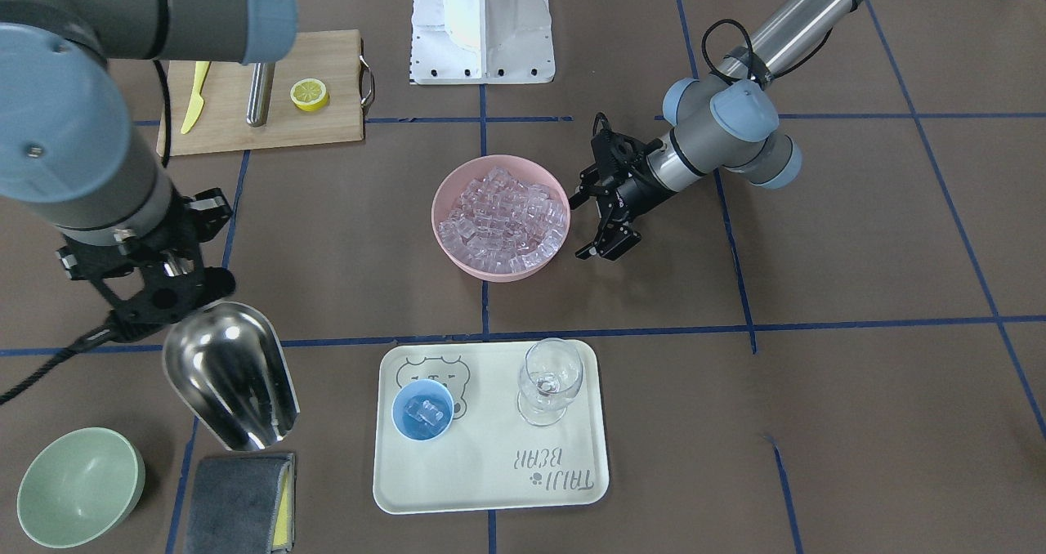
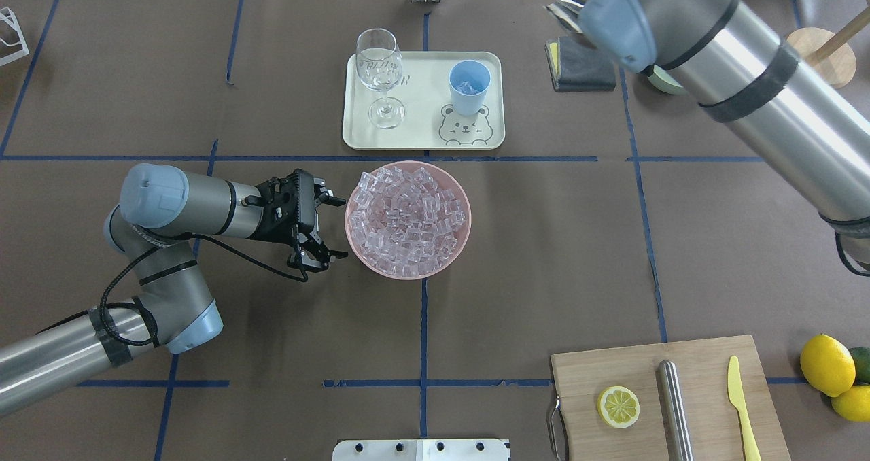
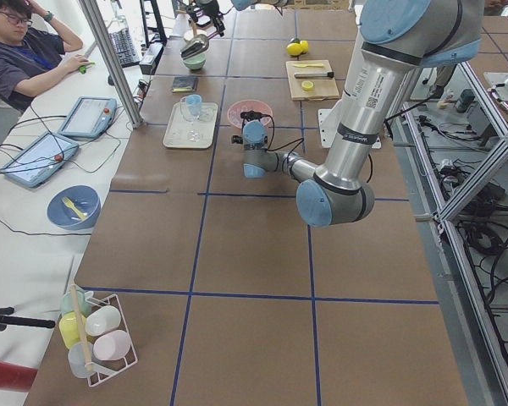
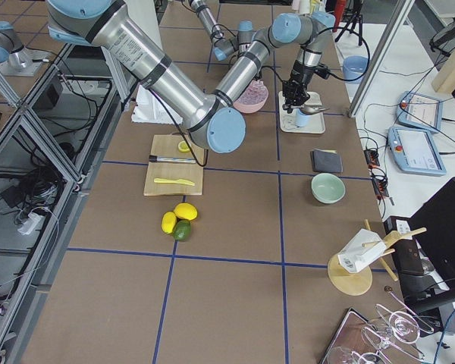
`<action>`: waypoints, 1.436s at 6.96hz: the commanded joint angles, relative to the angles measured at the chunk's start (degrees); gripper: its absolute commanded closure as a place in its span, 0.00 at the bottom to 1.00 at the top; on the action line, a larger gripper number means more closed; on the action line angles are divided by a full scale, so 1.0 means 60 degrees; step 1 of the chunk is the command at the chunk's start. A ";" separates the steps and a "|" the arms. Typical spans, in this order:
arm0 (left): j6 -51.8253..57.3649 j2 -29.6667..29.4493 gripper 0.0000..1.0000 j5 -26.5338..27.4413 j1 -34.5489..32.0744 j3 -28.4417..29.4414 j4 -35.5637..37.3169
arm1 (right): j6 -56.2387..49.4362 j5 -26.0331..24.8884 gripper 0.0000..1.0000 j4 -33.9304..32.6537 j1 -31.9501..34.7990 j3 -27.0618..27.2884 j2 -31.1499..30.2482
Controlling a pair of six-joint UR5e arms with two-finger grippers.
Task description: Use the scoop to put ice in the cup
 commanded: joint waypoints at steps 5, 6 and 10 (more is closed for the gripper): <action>0.0012 0.0769 0.00 -0.1079 -0.2562 -0.0076 0.0835 | 0.0809 0.1126 1.00 0.0609 0.0791 0.4528 -0.5269; 0.0028 0.0771 0.00 -0.1108 -0.2870 -0.0135 0.1331 | 0.0971 0.1345 1.00 0.1992 0.0791 0.4561 -0.6350; 0.0057 0.0785 0.00 -0.1240 -0.3443 -0.1028 0.3986 | 0.5270 0.1960 1.00 0.9265 0.0383 0.3468 -0.9721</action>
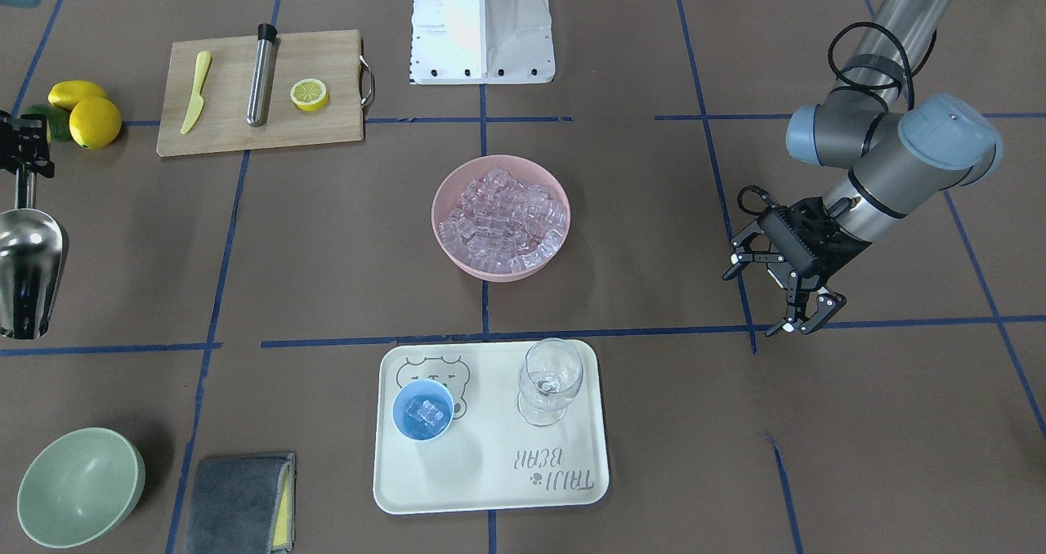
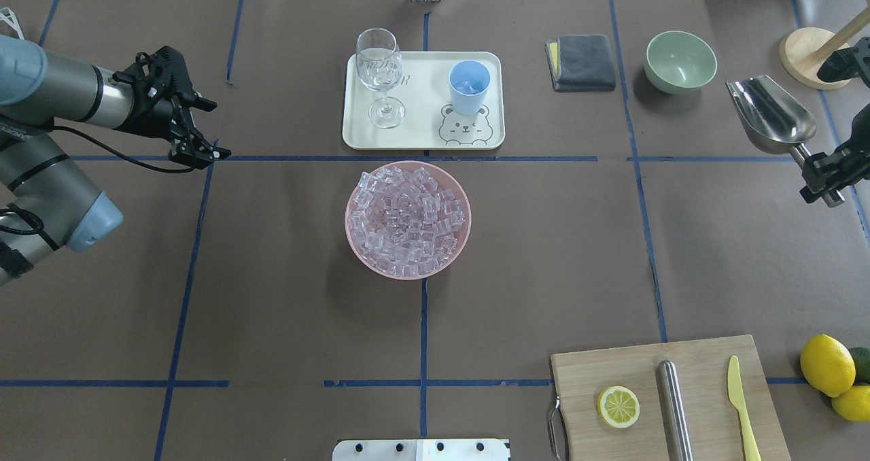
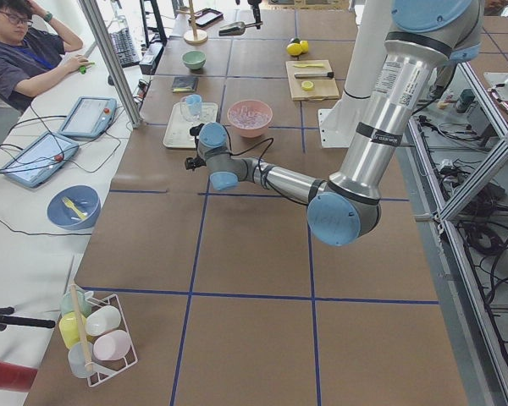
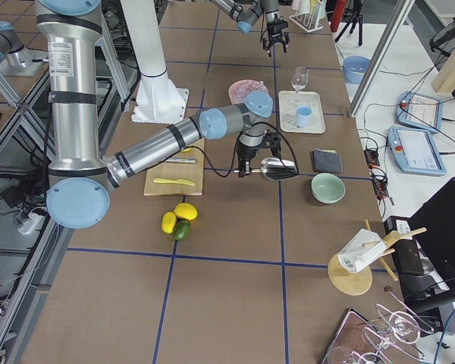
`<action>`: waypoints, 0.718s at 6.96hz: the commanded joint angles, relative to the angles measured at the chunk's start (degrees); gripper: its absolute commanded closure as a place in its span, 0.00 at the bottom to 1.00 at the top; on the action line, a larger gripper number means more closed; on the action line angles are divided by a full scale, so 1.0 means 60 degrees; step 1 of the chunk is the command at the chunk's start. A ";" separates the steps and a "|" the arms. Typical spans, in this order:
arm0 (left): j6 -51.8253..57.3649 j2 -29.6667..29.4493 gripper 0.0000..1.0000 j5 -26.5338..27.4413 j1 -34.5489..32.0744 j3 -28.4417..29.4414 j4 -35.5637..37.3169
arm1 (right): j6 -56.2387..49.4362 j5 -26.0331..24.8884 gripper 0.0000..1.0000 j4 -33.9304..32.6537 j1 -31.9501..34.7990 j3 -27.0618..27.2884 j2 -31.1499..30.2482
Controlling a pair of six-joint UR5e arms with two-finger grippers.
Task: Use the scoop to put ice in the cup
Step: 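Lower the scoop onto the table with the right gripper and release it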
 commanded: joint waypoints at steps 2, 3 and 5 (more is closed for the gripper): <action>0.0048 0.0026 0.00 -0.0016 -0.0126 -0.0191 0.0478 | 0.4278 -0.0458 1.00 0.4874 -0.1969 -0.0920 -0.1231; 0.0048 0.0040 0.00 -0.0016 -0.0126 -0.0191 0.0477 | 0.5251 -0.1030 1.00 0.5028 -0.2980 -0.0950 -0.1042; 0.0048 0.0055 0.00 -0.0001 -0.0111 -0.0191 0.0463 | 0.5829 -0.1240 1.00 0.4942 -0.3749 -0.1082 -0.0806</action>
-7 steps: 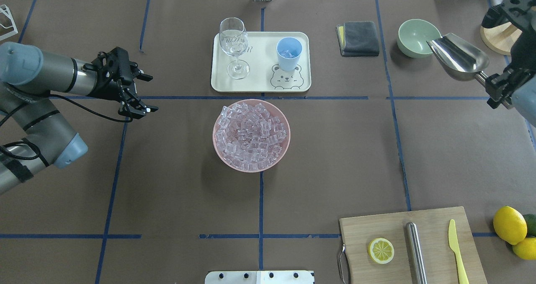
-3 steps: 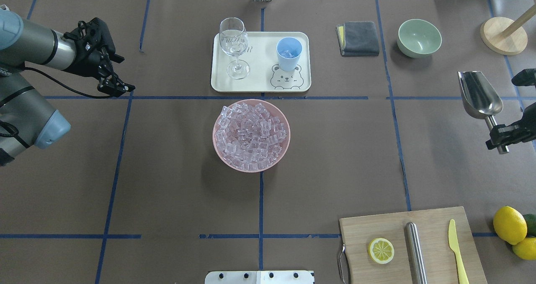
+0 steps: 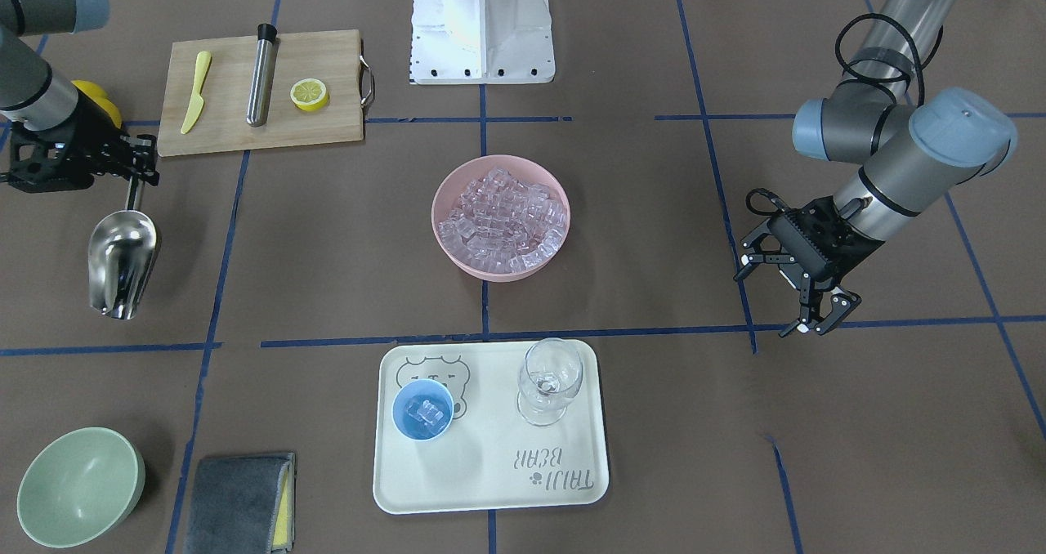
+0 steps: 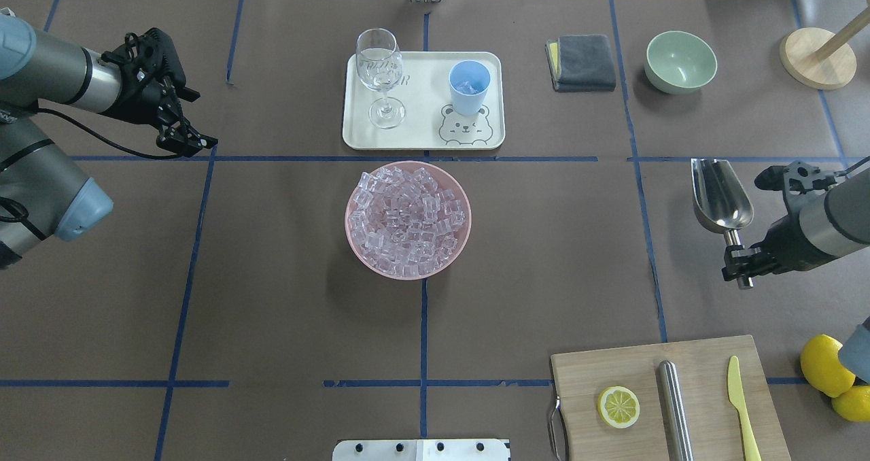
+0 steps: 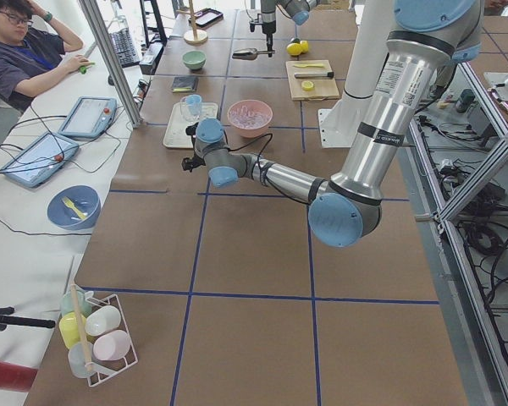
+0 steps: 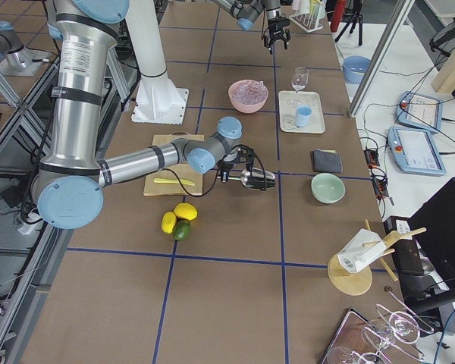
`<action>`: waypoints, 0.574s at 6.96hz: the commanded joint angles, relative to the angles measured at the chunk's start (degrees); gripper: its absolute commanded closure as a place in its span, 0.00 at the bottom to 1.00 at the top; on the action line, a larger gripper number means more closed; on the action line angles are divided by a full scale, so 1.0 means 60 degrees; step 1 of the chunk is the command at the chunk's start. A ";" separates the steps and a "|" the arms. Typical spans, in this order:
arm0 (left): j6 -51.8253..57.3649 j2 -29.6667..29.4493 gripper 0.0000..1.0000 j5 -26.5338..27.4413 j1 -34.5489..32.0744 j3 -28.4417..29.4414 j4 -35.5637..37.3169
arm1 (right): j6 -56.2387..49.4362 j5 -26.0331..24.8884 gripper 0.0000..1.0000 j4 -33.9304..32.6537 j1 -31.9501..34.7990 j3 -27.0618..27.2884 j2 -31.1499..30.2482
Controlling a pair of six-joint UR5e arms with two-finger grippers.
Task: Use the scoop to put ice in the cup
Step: 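Lower the scoop onto the table with the right gripper and release it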
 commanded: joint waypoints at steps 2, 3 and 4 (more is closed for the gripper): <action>0.0001 0.0012 0.00 -0.0009 0.0012 -0.0001 -0.0011 | 0.0836 -0.0608 1.00 0.0028 -0.1042 -0.0474 0.0704; 0.0001 0.0012 0.00 -0.0009 0.0012 -0.0001 -0.0011 | 0.0836 -0.0608 1.00 0.0028 -0.1044 -0.0490 0.0721; 0.0001 0.0012 0.00 -0.0009 0.0012 -0.0001 -0.0011 | 0.0822 -0.0594 1.00 0.0043 -0.1044 -0.0476 0.0721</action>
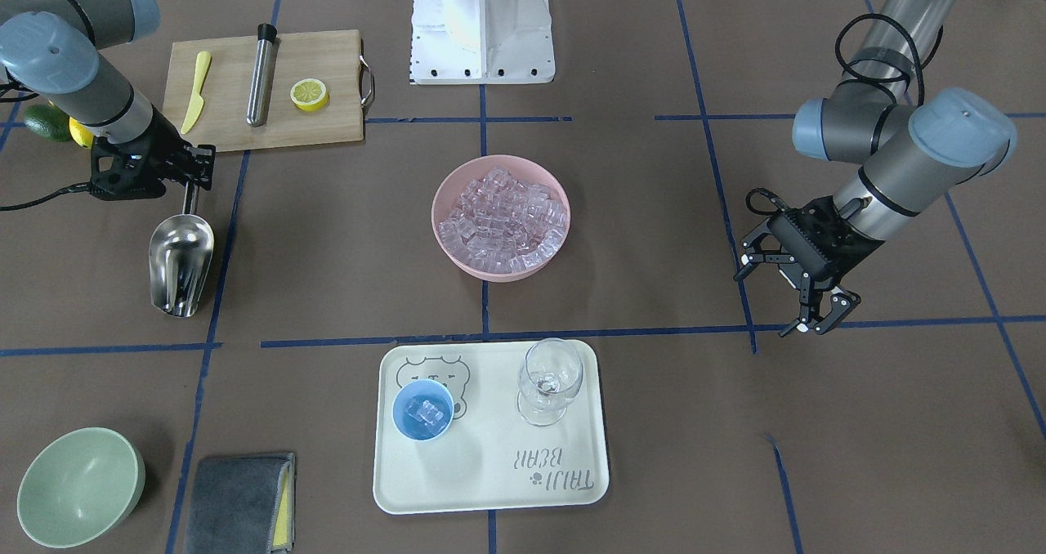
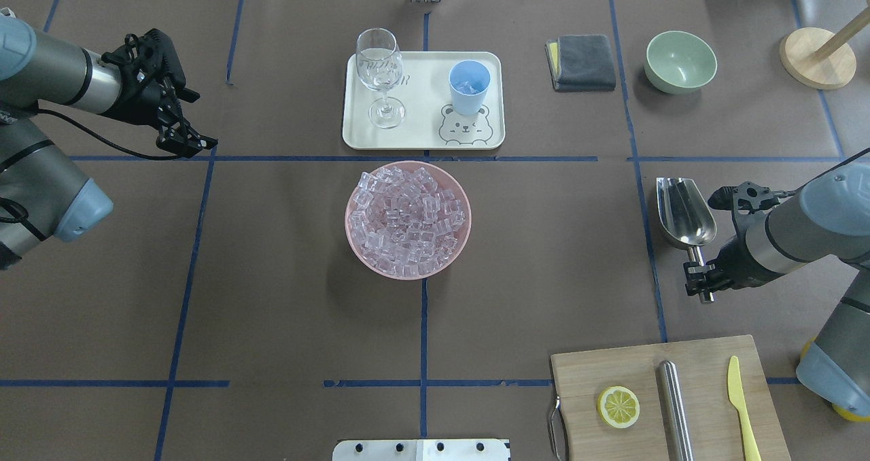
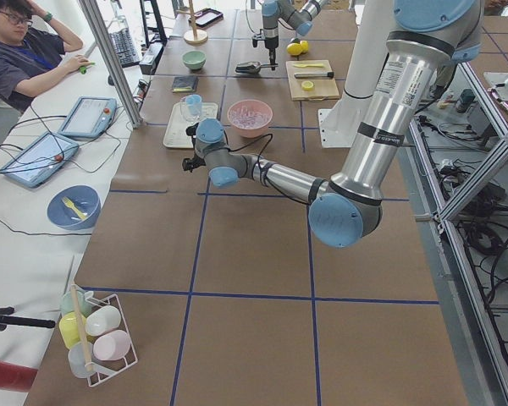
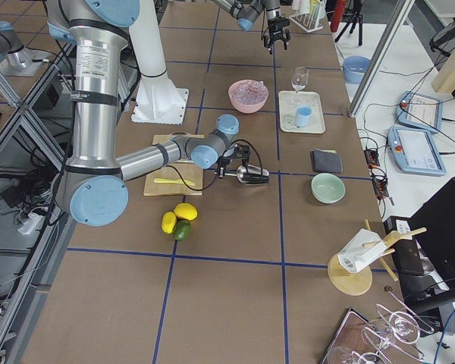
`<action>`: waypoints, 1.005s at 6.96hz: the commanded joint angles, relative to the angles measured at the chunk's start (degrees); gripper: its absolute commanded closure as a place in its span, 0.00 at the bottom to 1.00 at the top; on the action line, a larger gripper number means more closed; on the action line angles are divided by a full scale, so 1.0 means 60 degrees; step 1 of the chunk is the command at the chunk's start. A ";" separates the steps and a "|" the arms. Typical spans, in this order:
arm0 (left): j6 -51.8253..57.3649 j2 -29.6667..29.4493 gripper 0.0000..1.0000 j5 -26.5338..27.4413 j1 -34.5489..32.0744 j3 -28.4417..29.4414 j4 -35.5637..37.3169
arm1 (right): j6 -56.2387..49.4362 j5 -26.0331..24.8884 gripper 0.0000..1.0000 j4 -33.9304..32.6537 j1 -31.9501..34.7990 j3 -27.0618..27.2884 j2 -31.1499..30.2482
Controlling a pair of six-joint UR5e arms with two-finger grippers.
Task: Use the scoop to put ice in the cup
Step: 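Lower the scoop onto the table with the right gripper and release it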
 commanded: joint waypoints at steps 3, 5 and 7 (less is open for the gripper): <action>0.0000 0.0015 0.00 -0.0001 -0.0014 -0.0044 0.0000 | -0.0051 -0.0071 0.00 0.0069 0.0241 0.0050 0.0217; 0.0000 0.0073 0.00 -0.0102 -0.0306 -0.0103 0.0102 | -0.0821 0.0060 0.00 -0.0062 0.1380 0.0036 0.0248; 0.0014 0.0074 0.00 -0.0528 -0.1256 -0.1018 0.2707 | -0.3233 0.0659 0.00 -0.1137 0.3018 -0.0008 0.0291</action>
